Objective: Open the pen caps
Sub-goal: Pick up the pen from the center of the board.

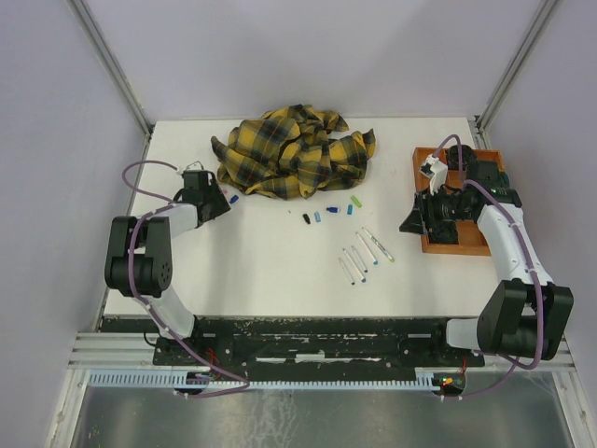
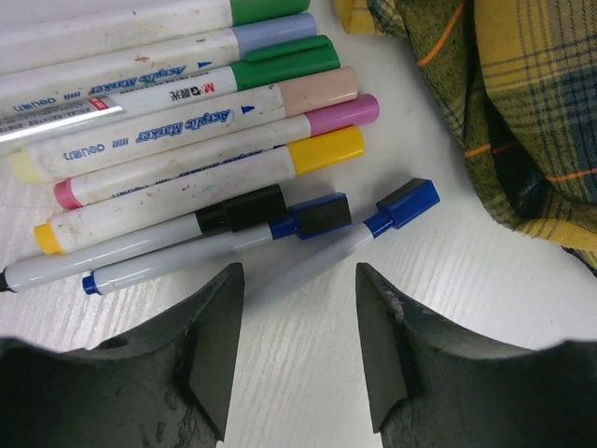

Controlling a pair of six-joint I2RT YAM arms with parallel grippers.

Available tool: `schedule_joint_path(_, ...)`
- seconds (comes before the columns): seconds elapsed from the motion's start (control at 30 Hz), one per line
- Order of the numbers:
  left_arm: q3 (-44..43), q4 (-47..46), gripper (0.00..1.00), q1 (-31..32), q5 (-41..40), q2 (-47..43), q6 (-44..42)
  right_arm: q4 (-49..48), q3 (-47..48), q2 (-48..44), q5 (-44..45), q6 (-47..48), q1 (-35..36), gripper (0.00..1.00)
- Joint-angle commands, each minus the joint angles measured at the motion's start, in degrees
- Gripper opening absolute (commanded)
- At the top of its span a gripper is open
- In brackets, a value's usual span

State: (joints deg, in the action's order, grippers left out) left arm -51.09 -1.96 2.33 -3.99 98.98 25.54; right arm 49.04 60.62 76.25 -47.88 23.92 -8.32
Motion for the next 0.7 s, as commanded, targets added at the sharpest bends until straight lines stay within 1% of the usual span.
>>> schedule_joint_path(0.0, 1.39, 1.87, 0.56, -0.13, 4.3, -1.07, -1.72, -0.06, 1.72, 0.23, -1.69, 0.95, -0.13, 0.52)
schedule_joint_path(0.13, 4.52, 0.47, 0.54, -0.04, 8.3, -3.25, -1.13, 0.09, 1.85, 0.48, -1.93, 0.95, -0.12, 0.52)
schedule_joint_path(0.23, 5.14, 0.12, 0.53, 0.27, 11.24, -2.8, -1.01, 0.25, 1.91, 0.77, -2.04, 1.05, -0.15, 0.52)
schedule_joint_path(0.33, 4.55, 0.44, 0.48, 0.79, 11.92, -1.54, -1.19, 0.41, 2.01, 0.87, -2.05, 1.12, -0.12, 0.52)
schedule_joint_path(0.43, 2.01, 3.41, 0.46, 2.01, 8.59, 0.45, -2.11, 0.41, 2.07, 0.9, -2.04, 1.13, -0.16, 0.52)
schedule_joint_path(0.53, -1.34, 8.32, 0.46, 3.47, 3.43, 2.79, -2.8, 0.44, 2.1, 0.93, -2.04, 1.28, -0.12, 0.52)
schedule_joint_path(0.57, -2.31, 10.12, 0.45, 4.37, 0.18, 3.37, -3.38, 0.55, 2.13, 1.01, -2.04, 1.29, -0.19, 0.52)
schedule_joint_path(0.63, -2.87, 11.58, 0.44, 5.32, -2.58, 3.66, -3.89, 0.53, 2.12, 0.93, -2.03, 1.31, -0.17, 0.52)
schedule_joint_path(0.67, -3.12, 12.47, 0.42, 5.76, -4.21, 3.82, -4.18, 0.53, 2.1, 0.92, -2.03, 1.3, -0.14, 0.52)
